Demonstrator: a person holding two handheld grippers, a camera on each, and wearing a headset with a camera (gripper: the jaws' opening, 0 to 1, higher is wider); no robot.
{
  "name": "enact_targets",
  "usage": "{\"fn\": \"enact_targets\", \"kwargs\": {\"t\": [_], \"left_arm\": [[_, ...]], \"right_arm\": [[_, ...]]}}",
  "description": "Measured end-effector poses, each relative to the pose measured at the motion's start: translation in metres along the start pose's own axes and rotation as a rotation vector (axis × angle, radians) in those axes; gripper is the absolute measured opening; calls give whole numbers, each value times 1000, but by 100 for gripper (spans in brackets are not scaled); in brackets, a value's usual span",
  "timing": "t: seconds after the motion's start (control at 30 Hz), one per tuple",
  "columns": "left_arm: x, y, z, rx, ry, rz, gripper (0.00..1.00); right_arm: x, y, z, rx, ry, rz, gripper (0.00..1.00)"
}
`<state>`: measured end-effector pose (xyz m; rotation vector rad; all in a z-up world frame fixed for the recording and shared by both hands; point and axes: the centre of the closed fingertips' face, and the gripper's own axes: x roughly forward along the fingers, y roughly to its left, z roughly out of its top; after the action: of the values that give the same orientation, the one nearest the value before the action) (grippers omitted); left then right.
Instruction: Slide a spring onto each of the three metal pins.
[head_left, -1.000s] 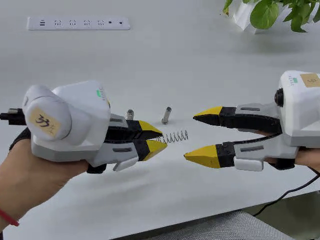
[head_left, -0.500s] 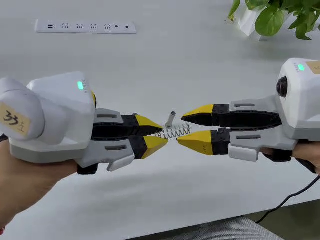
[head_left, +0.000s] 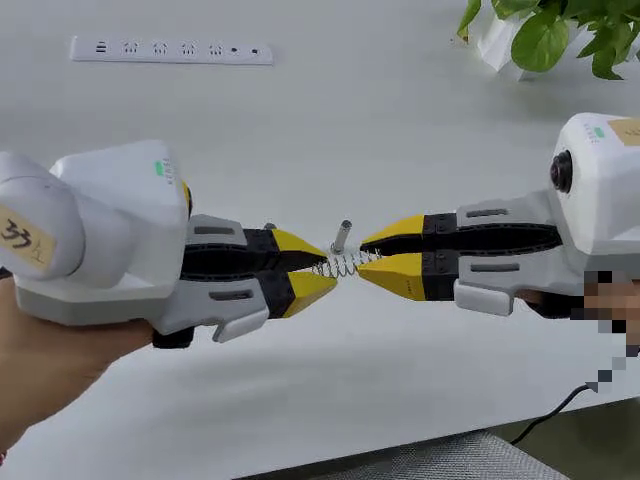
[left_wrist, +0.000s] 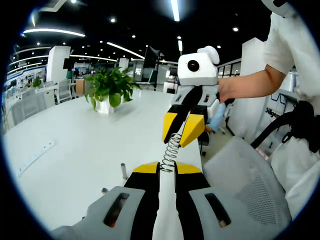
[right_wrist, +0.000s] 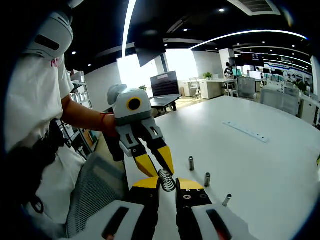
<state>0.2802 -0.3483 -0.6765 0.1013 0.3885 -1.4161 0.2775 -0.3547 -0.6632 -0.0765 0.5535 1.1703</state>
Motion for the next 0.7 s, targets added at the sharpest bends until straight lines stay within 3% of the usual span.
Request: {"fn": "enact_targets", "kwargs": {"t": [0.3,0.7], "left_arm": [[0,-1,-3,11,16,-3,7],[2,-6,-12,71,73,-21,7]], "right_arm": [[2,6,2,-24,29,13,7],[6,14,-4,-114,130,25,6]]}}
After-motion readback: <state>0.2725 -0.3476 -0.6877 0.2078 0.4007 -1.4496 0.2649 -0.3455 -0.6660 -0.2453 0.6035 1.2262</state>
